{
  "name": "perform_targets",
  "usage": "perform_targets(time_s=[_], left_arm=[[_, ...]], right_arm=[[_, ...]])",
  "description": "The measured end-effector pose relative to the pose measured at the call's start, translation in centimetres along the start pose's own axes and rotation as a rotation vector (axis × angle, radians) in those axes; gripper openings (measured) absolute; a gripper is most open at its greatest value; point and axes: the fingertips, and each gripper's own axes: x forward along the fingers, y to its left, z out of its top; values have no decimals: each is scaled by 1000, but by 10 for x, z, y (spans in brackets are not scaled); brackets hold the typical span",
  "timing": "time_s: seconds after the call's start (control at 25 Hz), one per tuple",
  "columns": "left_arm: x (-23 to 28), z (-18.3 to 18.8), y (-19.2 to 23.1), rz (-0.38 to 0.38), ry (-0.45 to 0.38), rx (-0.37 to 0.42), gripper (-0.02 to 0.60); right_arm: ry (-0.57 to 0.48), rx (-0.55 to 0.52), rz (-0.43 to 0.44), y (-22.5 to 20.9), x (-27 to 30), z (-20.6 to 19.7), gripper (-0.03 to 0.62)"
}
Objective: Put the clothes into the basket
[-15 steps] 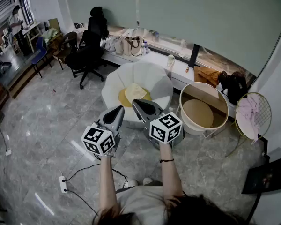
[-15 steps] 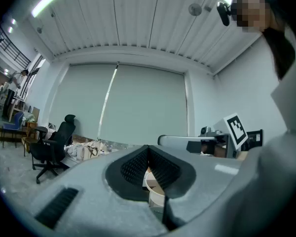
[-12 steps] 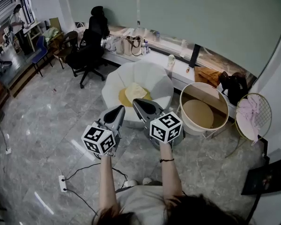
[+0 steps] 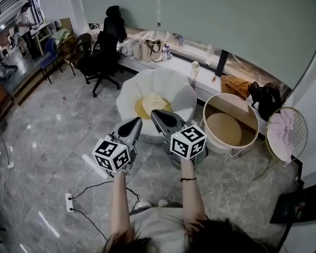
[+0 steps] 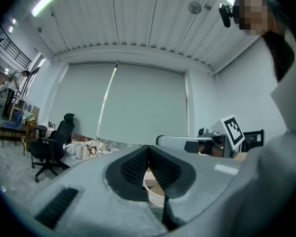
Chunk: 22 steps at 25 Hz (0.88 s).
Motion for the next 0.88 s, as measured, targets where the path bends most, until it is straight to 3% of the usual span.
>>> perform_targets(time_s=[0.52,0.88], left_arm=[[-7,2,5,85,-12,-12,11],[5,1,31,70,-12,-16,11]], right_arm=[[10,20,13,-7,2,-1,9],[11,33,-2,-27,26,-6,9]])
